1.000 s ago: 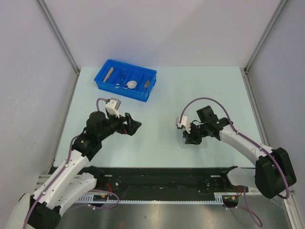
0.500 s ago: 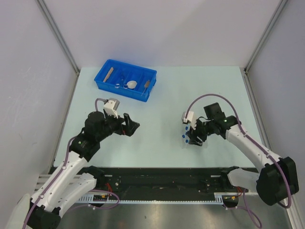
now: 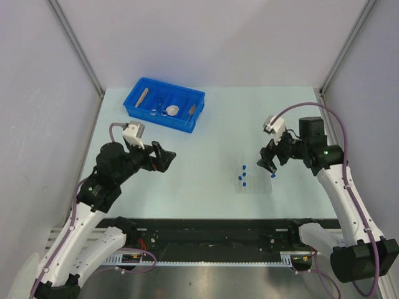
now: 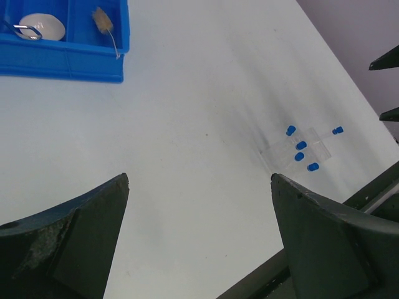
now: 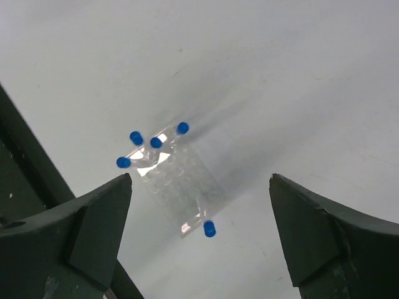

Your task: Organize the chemistry lab equipment

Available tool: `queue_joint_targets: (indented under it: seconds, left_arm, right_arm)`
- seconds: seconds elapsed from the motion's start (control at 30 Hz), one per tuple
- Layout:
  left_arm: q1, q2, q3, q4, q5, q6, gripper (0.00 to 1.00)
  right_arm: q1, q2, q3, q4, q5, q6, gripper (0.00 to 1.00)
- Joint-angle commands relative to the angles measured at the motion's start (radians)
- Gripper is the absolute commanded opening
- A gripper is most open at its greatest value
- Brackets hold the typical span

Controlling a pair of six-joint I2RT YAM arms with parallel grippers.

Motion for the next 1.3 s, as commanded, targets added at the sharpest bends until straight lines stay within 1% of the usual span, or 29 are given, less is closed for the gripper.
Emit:
queue_joint_targets:
  seconds: [0.0,0.03,0.13,0.17,0.2,0.3,0.4,0.5,0.53,0.63,1.27]
  left_arm:
    - [0.021,-0.044,0.099,-0.061,-0.046,0.023,1.00]
    - [0.024,-0.049,0.110,-0.079,-0.055,0.025,1.00]
    - [0.027,-0.067,0.157,-0.122,-0.090,0.040,1.00]
    - [0.029,-0.079,0.168,-0.133,-0.100,0.046,1.00]
    - [0.029,-0.084,0.188,-0.142,-0.107,0.051,1.00]
    - [0.030,-0.112,0.219,-0.180,-0.144,0.065,1.00]
    - [0.030,-0.144,0.237,-0.214,-0.172,0.075,1.00]
    - [0.029,-0.182,0.242,-0.239,-0.238,0.081,1.00]
    - [0.029,-0.202,0.240,-0.246,-0.248,0.083,1.00]
    - [0.029,-0.234,0.242,-0.263,-0.270,0.086,1.00]
    - [0.030,-0.336,0.231,-0.323,-0.354,0.084,1.00]
  right_arm:
    - [-0.082,-0.027,0.123,0.091,0.044,0.180,0.98]
    - [-0.094,-0.027,0.135,0.114,0.081,0.264,1.00]
    - [-0.160,-0.019,0.181,0.179,0.124,0.365,1.00]
    - [-0.177,-0.019,0.184,0.202,0.128,0.442,0.99]
    - [-0.220,-0.018,0.203,0.226,0.127,0.470,1.00]
    - [-0.269,-0.019,0.220,0.272,0.135,0.594,1.00]
    - [-0.288,-0.024,0.230,0.300,0.205,0.690,1.00]
    - [-0.288,-0.024,0.244,0.306,0.294,0.737,1.00]
    - [-0.289,-0.024,0.247,0.306,0.332,0.746,1.00]
    - [-0.289,-0.027,0.260,0.299,0.357,0.740,1.00]
    - [-0.298,-0.068,0.269,0.279,0.348,0.700,1.00]
